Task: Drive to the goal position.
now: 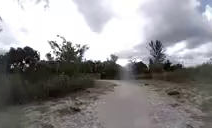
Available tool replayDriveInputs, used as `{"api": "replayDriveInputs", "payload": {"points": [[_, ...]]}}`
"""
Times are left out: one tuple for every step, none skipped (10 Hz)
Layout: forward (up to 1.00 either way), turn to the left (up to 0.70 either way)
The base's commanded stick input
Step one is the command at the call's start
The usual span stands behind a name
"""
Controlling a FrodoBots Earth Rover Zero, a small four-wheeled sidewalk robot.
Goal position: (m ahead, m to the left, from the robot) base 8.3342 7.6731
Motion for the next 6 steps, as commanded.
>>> {"api": "replayDriveInputs", "payload": {"points": [[0.6, 0.0], [0.6, 0.0], [0.6, 0.0], [0.6, 0.0], [0.6, 0.0], [0.6, 0.0]]}}
